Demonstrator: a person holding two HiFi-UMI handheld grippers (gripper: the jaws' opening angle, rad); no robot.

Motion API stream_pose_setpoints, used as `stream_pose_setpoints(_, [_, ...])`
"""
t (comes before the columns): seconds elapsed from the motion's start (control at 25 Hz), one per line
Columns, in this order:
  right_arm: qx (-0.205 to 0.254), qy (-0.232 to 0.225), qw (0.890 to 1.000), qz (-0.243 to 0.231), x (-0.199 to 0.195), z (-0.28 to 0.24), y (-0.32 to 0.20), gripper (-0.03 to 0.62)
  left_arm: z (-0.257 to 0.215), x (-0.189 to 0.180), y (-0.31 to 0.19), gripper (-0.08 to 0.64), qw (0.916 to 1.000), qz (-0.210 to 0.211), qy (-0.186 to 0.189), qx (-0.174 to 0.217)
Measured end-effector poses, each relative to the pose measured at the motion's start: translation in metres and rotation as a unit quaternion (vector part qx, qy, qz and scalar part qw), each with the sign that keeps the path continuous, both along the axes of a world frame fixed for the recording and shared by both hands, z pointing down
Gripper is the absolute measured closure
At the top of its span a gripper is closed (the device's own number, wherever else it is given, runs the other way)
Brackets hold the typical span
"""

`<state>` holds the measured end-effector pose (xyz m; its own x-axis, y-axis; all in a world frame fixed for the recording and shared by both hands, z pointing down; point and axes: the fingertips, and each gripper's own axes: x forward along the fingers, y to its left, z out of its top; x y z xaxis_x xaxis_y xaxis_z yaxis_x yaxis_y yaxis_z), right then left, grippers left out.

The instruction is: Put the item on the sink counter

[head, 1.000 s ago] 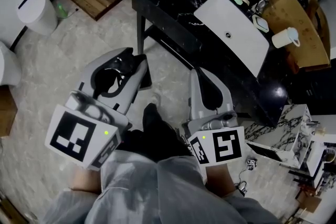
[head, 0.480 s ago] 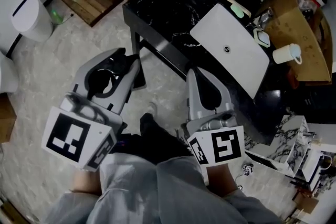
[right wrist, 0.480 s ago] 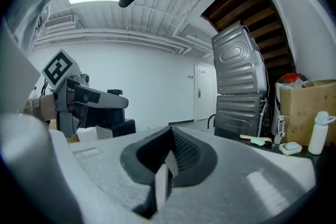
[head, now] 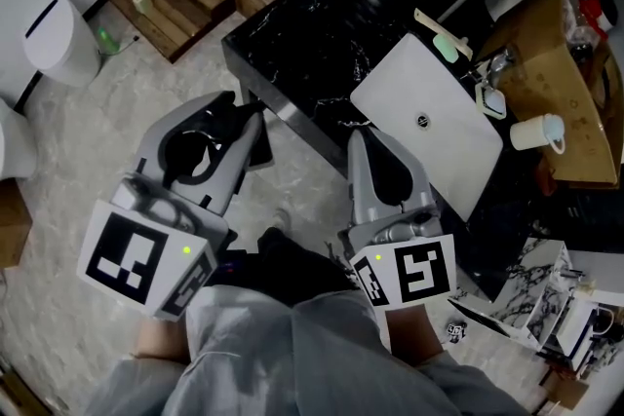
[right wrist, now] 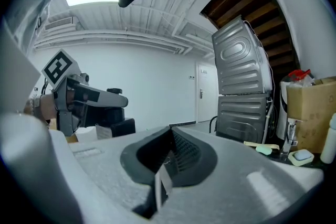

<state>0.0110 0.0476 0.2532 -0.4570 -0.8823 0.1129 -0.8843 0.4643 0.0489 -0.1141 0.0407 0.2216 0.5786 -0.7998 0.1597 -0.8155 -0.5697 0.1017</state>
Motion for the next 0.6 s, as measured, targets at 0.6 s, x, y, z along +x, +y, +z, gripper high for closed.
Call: stream_pose_setpoints(0.6, [0.013,-0.009,1.0,0.02,0.038,-0.005,-0.02,0.595,-0.011,0.034,-0.026,0.443,0.9998,0.013,-0.001,0.014])
